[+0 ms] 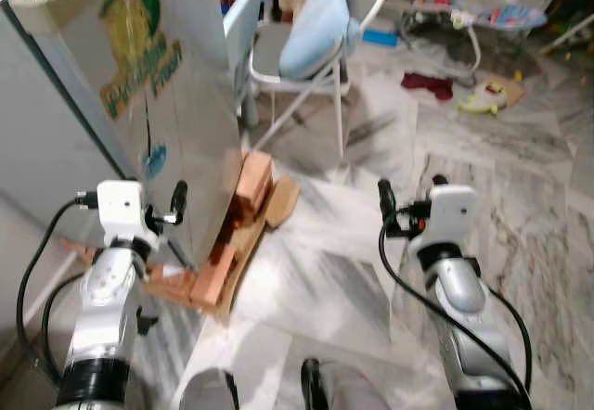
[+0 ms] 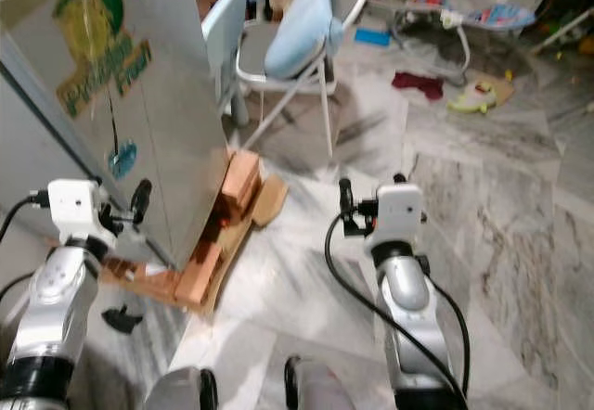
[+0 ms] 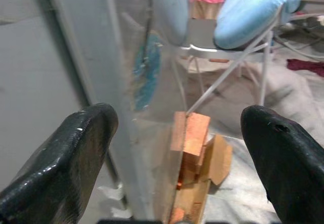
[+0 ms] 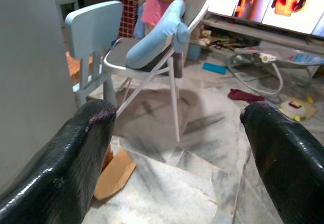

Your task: Restocking fridge

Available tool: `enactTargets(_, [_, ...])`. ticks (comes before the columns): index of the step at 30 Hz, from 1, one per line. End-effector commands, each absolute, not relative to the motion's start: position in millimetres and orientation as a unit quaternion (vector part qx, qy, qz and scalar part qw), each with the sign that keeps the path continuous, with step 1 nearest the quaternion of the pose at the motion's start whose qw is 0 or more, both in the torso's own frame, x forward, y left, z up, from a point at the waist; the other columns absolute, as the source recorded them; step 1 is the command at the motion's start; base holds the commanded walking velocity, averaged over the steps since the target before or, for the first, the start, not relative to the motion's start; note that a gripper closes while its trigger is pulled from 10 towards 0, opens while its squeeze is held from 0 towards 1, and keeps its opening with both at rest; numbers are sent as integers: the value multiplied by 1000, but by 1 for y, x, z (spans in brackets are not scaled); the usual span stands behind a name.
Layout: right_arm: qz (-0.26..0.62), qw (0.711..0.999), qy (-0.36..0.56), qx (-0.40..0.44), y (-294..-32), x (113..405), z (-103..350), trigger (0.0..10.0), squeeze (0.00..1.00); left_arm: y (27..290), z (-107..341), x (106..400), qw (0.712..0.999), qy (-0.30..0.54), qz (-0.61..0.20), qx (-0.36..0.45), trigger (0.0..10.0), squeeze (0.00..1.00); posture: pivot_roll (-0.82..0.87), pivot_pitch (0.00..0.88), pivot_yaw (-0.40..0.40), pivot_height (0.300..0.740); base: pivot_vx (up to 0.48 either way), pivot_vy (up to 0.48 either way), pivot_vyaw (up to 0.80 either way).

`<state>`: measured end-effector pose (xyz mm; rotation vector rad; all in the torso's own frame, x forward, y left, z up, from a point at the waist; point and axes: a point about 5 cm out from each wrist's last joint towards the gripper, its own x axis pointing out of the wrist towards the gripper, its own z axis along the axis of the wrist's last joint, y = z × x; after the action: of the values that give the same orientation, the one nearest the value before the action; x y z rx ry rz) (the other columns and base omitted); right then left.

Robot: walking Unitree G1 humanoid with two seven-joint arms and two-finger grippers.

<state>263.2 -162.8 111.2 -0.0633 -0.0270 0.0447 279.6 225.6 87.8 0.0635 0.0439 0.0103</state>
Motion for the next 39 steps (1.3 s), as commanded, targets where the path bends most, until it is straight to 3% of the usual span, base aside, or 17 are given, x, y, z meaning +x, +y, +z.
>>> enactTargets(1, [25,999,-16,-36,-163,262,114,10000,0,233,100,288,999,3,15,46,10000,0,-27,167,-50,740,0,0,0])
enactTargets(7, [40,998,-16,-41,-158,264,115,10000,0,240,123,320,997,-22,30,74,10000,0,-46,170,-49,740,0,0,0])
enactTargets(11, [28,998,-14,-47,-164,260,117,10000,0,231,138,344,997,-37,23,71,10000,0,-62,176,-43,740,0,0,0])
enactTargets(20, [25,998,-12,-49,-165,258,117,10000,0,215,142,363,997,-28,25,74,10000,0,-76,178,-45,740,0,0,0])
enactTargets(25, [12,998,-20,-53,-168,259,120,10000,0,146,151,361,982,-59,-174,53,10000,0,-68,177,-48,740,0,0,0])
enactTargets(30, [-18,998,-20,-58,-173,258,119,10000,0,78,148,328,930,-72,-357,54,10000,0,-51,172,-48,740,0,0,0])
enactTargets(34, [-24,998,-21,-61,-173,258,118,10000,0,72,139,321,922,-60,-379,52,10000,0,-58,169,-43,740,0,0,0])
enactTargets(39, [-55,996,-24,-70,-180,254,120,10000,0,104,133,332,950,-41,-303,64,10000,0,-56,162,-42,740,0,0,-640])
